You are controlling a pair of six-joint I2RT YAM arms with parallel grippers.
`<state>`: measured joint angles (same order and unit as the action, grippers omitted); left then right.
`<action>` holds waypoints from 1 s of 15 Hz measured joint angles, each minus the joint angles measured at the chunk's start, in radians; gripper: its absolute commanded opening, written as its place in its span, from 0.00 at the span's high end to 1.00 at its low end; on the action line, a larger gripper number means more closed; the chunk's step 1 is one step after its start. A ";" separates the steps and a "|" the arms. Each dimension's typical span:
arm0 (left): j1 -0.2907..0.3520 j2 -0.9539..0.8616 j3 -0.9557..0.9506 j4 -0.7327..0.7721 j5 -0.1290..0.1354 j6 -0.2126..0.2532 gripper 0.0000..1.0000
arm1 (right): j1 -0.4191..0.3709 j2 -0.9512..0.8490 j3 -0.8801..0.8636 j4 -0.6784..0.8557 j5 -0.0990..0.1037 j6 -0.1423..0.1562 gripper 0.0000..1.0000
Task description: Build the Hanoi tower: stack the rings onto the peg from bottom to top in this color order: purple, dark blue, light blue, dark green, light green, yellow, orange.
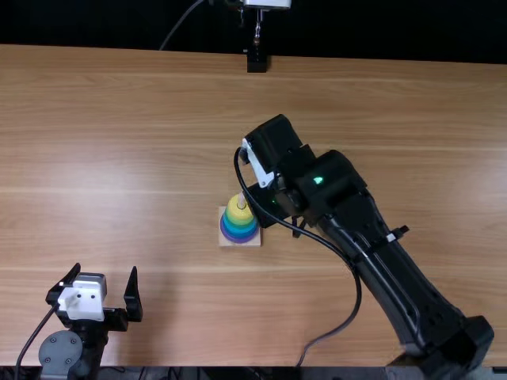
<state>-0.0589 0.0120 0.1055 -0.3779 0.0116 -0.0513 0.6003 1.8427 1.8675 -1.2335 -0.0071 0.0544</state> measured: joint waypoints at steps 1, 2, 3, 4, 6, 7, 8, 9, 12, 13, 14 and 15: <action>0.000 0.000 0.000 0.000 0.000 0.000 0.00 | 0.009 0.024 0.027 0.000 0.000 0.000 1.00; 0.000 0.000 0.000 0.000 0.000 0.000 0.00 | 0.015 0.038 0.048 0.003 0.000 0.001 1.00; 0.000 0.000 0.000 0.000 0.000 0.000 0.00 | 0.022 0.049 0.074 0.002 0.000 0.000 1.00; 0.000 0.000 0.000 0.000 0.000 0.000 0.00 | 0.027 0.058 0.100 0.001 0.000 0.000 1.00; 0.000 0.000 0.000 0.000 0.000 0.000 0.00 | 0.033 0.072 0.134 0.004 0.000 0.000 1.00; 0.000 0.000 0.000 0.000 0.000 0.000 0.00 | 0.036 0.078 0.137 0.003 0.000 0.000 1.00; 0.000 0.000 0.000 0.000 0.000 0.000 0.00 | 0.042 0.086 0.138 0.003 0.001 0.001 1.00; 0.000 0.000 0.000 0.001 0.000 0.000 0.00 | 0.048 0.098 0.142 0.003 0.001 0.001 1.00; 0.000 0.000 0.000 0.000 0.000 0.000 0.00 | 0.055 0.121 0.143 0.003 0.000 0.000 1.00; 0.000 0.000 0.000 0.000 0.000 0.000 0.00 | 0.054 0.122 0.143 0.003 0.000 0.000 1.00; 0.000 0.000 0.000 0.000 0.000 0.000 0.00 | 0.055 0.122 0.143 0.003 0.000 0.000 1.00; 0.000 0.000 0.000 0.000 0.000 0.000 0.00 | 0.055 0.124 0.143 0.002 0.000 0.001 1.00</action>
<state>-0.0589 0.0116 0.1055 -0.3782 0.0116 -0.0513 0.6548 1.9671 2.0102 -1.2312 -0.0067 0.0551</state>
